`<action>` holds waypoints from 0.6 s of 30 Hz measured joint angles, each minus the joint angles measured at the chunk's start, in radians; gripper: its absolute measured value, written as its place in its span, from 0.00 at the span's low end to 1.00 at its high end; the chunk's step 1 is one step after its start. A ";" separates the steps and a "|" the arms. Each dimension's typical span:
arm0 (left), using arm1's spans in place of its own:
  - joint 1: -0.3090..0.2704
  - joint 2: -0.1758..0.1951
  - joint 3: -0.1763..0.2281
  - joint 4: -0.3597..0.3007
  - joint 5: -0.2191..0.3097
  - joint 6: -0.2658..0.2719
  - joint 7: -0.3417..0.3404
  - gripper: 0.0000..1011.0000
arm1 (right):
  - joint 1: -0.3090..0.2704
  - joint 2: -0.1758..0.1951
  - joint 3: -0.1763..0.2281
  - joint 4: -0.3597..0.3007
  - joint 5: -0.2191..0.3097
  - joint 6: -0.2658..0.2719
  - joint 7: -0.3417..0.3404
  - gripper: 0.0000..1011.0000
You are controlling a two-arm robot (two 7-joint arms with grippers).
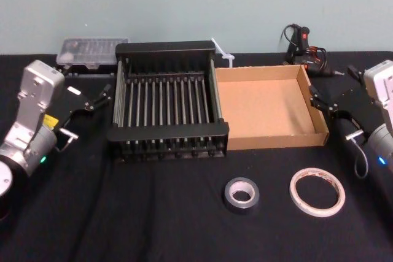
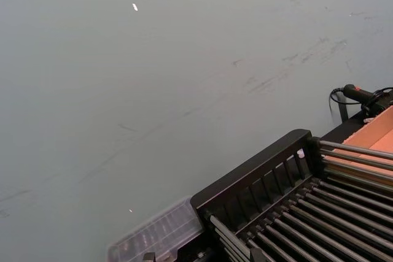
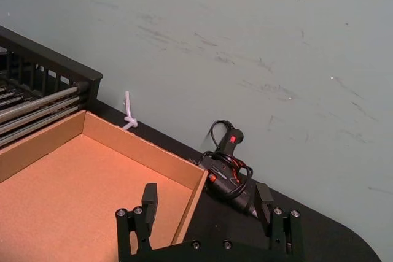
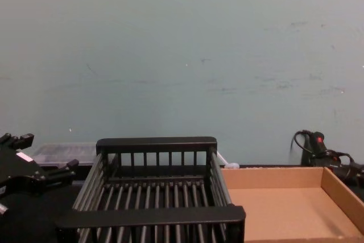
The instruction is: Pick up the white tape and place it into the black box , Pick up the silver tape and place it into the brown box.
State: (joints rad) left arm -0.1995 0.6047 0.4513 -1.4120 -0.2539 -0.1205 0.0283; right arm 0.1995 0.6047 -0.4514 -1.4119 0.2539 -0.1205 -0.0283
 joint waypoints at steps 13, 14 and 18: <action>0.000 0.000 0.000 0.000 0.000 0.000 0.000 0.99 | 0.000 0.000 0.000 0.000 0.000 0.000 0.000 0.99; 0.000 0.000 0.000 0.000 0.000 0.000 0.000 0.99 | 0.000 0.000 0.000 0.000 0.000 0.000 0.000 0.99; 0.000 0.000 0.000 0.000 0.000 0.000 0.000 0.99 | -0.003 -0.003 0.010 -0.003 -0.004 0.000 0.004 0.99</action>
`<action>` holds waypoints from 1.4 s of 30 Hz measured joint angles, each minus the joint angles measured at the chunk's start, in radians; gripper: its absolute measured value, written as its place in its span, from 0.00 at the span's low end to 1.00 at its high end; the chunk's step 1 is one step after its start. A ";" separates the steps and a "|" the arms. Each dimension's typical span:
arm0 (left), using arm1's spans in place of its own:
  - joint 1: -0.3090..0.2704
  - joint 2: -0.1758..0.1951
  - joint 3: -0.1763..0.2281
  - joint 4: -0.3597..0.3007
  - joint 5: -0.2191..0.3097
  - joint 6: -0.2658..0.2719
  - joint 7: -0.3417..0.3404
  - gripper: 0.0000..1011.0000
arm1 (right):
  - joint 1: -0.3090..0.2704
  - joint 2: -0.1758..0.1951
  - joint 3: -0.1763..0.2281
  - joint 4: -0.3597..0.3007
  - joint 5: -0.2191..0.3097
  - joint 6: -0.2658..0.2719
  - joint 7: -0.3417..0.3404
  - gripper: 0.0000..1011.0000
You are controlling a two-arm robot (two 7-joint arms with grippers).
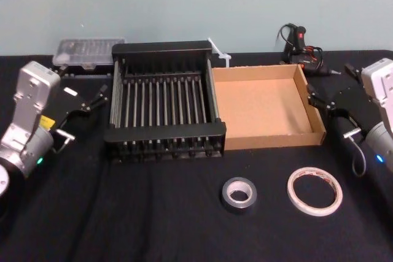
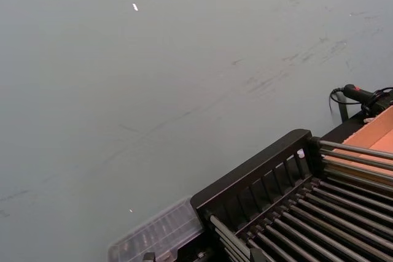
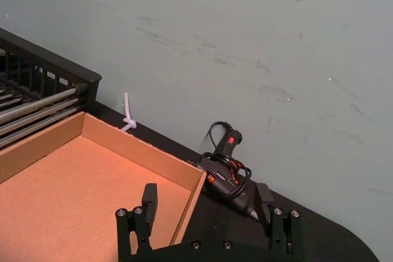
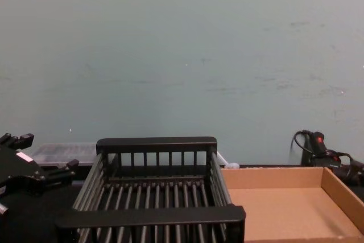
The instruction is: Pick up the white tape and place it into the black box , Pick up the silver tape and place it into the brown box.
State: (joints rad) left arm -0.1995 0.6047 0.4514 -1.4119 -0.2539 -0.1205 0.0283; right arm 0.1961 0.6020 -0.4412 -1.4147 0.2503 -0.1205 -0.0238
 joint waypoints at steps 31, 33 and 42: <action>0.000 0.000 0.000 0.000 0.000 0.000 0.000 0.99 | -0.272 0.157 0.213 -0.307 0.193 0.216 0.188 0.99; 0.000 0.000 0.000 0.000 0.000 0.000 0.000 0.99 | -0.291 0.164 0.222 -0.315 0.204 0.230 0.206 0.99; 0.000 0.000 0.000 0.000 0.000 0.000 0.000 0.99 | -0.336 0.177 0.234 -0.326 0.210 0.270 0.254 0.99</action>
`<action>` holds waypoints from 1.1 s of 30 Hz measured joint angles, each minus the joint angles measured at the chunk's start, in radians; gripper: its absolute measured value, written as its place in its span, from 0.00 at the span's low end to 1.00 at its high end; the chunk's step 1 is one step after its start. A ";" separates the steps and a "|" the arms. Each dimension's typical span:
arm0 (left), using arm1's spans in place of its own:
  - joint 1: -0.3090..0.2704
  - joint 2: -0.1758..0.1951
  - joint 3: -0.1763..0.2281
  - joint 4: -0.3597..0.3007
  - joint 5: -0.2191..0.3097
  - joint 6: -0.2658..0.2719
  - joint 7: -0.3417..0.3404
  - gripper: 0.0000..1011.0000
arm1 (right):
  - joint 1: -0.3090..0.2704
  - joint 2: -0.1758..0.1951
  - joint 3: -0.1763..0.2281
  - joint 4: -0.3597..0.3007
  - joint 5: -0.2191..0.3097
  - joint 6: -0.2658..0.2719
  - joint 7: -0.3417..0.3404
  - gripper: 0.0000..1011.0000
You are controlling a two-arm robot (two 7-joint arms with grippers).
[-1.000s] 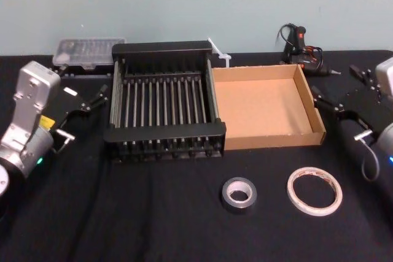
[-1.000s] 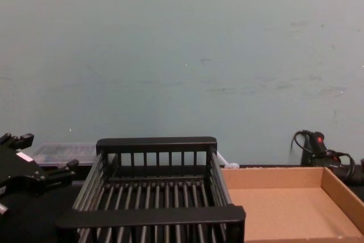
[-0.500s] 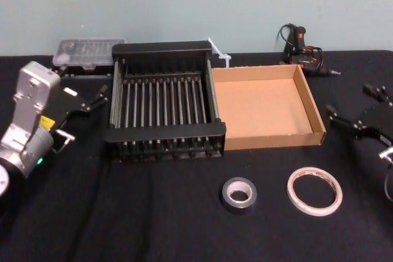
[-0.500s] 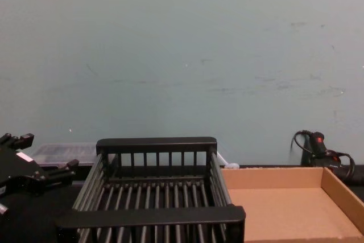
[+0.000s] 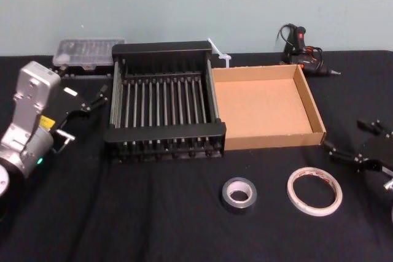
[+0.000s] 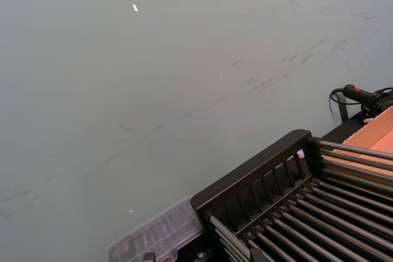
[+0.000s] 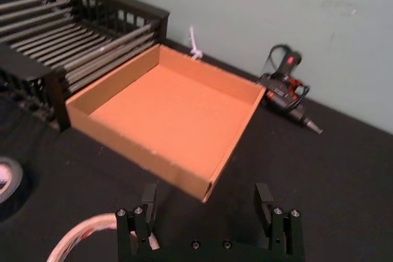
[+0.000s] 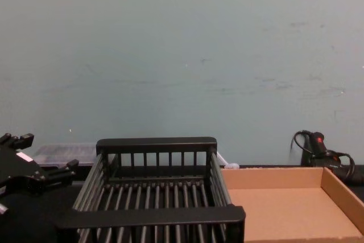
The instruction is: Pick up the white tape and place it into the black box , Pick up the silver tape and place it into the brown box.
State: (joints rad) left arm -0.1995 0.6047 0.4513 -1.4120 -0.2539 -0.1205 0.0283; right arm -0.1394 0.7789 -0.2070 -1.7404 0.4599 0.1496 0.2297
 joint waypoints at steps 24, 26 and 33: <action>0.000 0.000 0.000 0.000 0.000 0.000 0.000 0.99 | -0.013 -0.045 -0.001 0.027 -0.001 0.141 0.091 0.99; 0.000 0.000 0.000 0.000 0.000 0.000 0.000 0.99 | -0.011 -0.048 -0.002 0.031 -0.005 0.145 0.095 0.99; 0.000 0.000 0.000 0.000 0.000 0.000 0.000 0.99 | 0.002 -0.065 -0.006 0.050 -0.026 0.156 0.111 0.99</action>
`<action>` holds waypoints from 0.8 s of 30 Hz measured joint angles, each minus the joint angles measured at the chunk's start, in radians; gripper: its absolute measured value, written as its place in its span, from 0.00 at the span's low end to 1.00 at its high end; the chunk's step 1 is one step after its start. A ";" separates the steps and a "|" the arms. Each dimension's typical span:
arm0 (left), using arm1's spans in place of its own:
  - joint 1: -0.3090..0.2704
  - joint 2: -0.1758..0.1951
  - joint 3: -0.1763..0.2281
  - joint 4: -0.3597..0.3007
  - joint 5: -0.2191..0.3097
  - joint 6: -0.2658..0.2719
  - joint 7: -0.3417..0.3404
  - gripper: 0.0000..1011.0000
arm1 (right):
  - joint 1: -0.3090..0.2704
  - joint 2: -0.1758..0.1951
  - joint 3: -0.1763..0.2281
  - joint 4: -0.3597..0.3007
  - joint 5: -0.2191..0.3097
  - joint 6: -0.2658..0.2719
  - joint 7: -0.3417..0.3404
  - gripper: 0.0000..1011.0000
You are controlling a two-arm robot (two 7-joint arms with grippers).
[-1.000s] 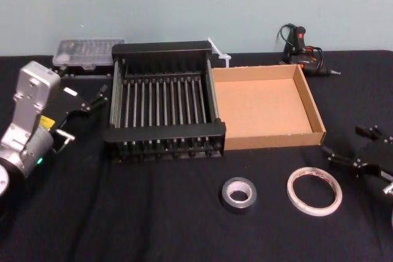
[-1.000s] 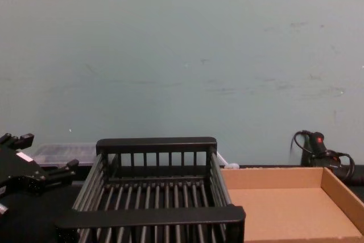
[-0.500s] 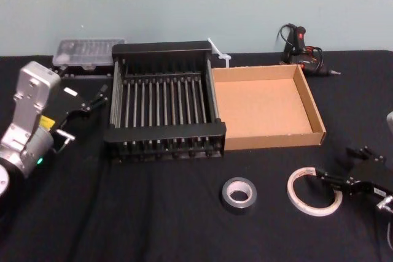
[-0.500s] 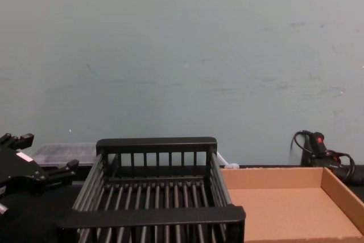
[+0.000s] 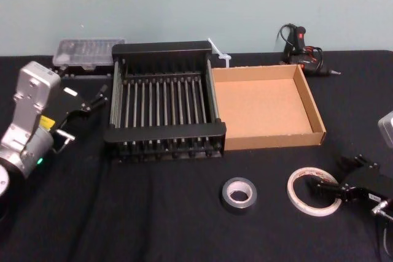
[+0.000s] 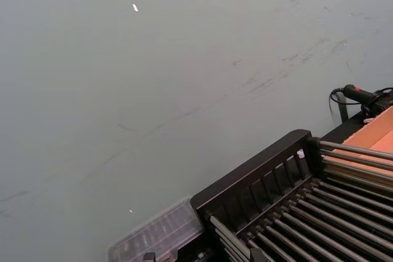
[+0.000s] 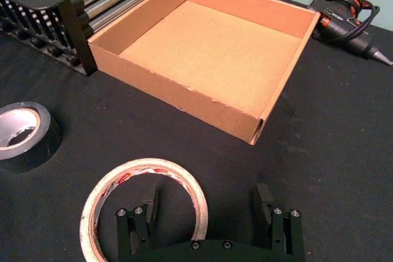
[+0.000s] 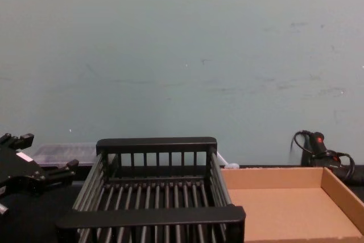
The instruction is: Pick up the white tape and place it into the black box , Pick up the silver tape and place it into the brown box.
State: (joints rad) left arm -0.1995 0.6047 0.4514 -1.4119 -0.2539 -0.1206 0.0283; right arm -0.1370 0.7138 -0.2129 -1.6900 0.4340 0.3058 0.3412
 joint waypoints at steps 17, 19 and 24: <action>0.000 0.000 0.000 0.000 0.000 0.000 0.000 0.99 | 0.017 -0.028 -0.001 0.028 -0.035 0.013 0.024 0.99; 0.000 0.000 0.000 0.000 0.000 0.000 0.000 0.99 | 0.018 -0.030 -0.001 0.029 -0.037 0.014 0.025 0.99; 0.000 0.000 0.000 0.000 0.000 0.000 0.000 0.99 | 0.021 -0.033 -0.001 0.031 -0.041 0.017 0.031 0.99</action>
State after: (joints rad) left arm -0.1995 0.6047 0.4514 -1.4120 -0.2539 -0.1206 0.0283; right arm -0.1162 0.6806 -0.2143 -1.6591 0.3926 0.3233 0.3721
